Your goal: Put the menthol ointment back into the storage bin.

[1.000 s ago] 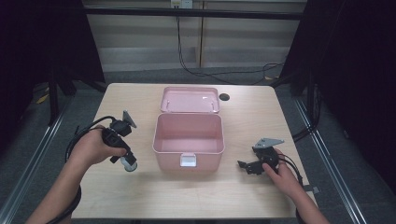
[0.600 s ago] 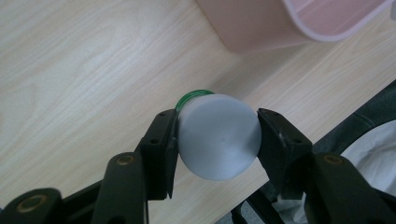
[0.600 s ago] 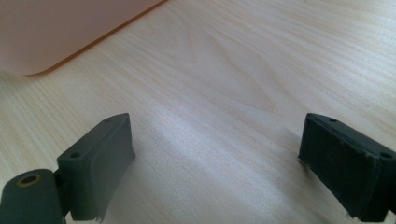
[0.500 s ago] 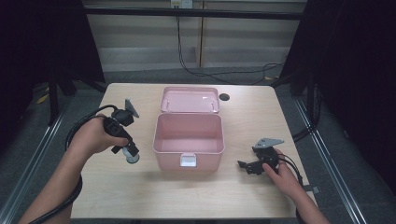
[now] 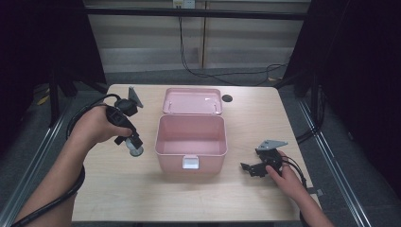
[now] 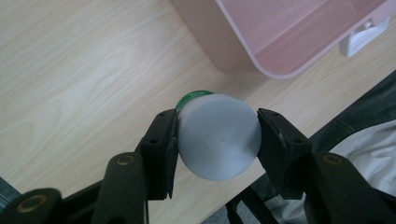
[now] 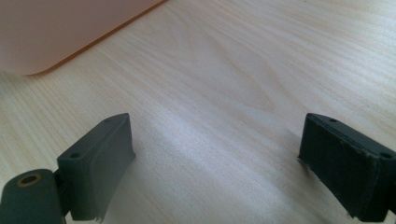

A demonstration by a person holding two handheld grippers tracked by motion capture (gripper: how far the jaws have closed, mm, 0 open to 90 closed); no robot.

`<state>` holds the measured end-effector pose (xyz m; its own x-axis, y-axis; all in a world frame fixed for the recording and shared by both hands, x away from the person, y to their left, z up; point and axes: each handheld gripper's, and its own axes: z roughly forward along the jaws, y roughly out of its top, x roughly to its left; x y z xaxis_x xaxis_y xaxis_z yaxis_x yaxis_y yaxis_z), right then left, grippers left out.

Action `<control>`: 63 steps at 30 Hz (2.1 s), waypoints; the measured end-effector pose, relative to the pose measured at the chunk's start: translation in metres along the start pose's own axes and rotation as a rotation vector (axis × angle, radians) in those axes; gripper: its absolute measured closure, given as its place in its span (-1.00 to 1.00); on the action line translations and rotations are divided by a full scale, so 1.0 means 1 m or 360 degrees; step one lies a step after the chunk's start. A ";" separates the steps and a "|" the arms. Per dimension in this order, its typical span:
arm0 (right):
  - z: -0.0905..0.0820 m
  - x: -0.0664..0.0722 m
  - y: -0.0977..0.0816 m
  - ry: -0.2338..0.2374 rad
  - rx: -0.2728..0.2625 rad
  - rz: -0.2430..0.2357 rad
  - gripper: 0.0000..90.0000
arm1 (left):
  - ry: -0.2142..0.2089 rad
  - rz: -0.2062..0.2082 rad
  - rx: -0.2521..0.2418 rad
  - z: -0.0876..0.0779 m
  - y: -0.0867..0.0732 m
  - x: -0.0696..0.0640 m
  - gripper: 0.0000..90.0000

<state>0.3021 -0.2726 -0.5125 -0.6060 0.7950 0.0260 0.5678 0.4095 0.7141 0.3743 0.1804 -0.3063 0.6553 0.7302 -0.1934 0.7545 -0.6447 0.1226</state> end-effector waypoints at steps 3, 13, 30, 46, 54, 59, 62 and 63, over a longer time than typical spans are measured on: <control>0.000 0.000 0.000 0.0000 0.0000 -0.0001 -0.80 | -0.0017 -0.0008 -0.0009 -0.007 0.004 -0.001 0.11; 0.000 0.000 0.000 0.0000 0.0000 -0.0001 -0.80 | -0.0036 -0.0017 -0.0032 -0.022 0.022 -0.006 0.11; 0.000 0.000 0.000 0.0001 0.0003 -0.0001 -0.80 | 0.0023 0.0031 -0.0036 -0.039 0.057 -0.030 0.11; 0.000 0.000 0.000 0.0001 0.0003 -0.0002 -0.80 | 0.0014 0.0047 0.0004 -0.017 0.081 -0.041 0.11; 0.000 0.000 0.000 0.0001 0.0003 -0.0002 -0.80 | 0.0010 0.0054 0.0010 -0.006 0.093 -0.047 0.11; 0.000 0.000 0.000 0.0001 0.0003 -0.0002 -0.80 | 0.0009 0.0058 0.0014 0.003 0.099 -0.052 0.11; 0.000 0.000 0.000 0.0001 0.0003 -0.0001 -0.80 | 0.0017 0.0053 0.0020 0.009 0.103 -0.055 0.11; 0.000 0.000 0.000 0.0001 0.0003 -0.0001 -0.80 | 0.0010 0.0048 0.0018 0.011 0.104 -0.055 0.11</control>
<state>0.3022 -0.2728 -0.5124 -0.6068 0.7944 0.0258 0.5683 0.4110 0.7128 0.4165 0.0705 -0.2939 0.6782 0.7116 -0.1836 0.7338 -0.6692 0.1172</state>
